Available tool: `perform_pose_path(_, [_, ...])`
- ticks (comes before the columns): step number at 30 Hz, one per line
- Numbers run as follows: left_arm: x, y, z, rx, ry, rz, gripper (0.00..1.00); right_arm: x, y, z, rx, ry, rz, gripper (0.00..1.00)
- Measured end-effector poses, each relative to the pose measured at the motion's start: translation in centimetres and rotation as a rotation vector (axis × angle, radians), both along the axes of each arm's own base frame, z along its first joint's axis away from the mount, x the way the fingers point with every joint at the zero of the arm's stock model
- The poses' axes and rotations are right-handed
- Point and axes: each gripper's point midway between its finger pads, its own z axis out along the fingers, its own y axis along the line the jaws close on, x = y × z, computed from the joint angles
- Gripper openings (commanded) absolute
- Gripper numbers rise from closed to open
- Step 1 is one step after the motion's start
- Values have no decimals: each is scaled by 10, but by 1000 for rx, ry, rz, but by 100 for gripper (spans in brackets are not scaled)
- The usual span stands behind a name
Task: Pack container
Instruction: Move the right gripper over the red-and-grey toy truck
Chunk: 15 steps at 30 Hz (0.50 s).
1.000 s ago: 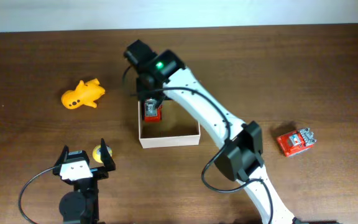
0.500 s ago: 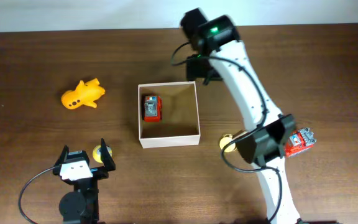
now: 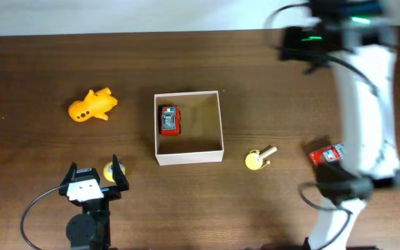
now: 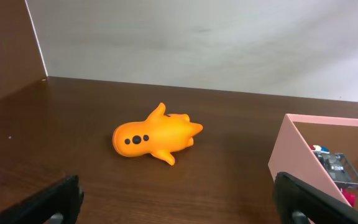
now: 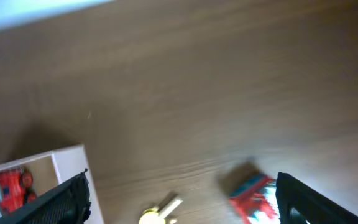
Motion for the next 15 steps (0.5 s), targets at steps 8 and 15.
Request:
perform_pose_path(8, [0, 0, 0, 0, 0, 0, 99, -87, -81, 2, 15, 68, -260, 94])
perform_pose_path(15, [0, 0, 0, 0, 0, 0, 99, -144, -85, -118, 50, 498, -458, 97])
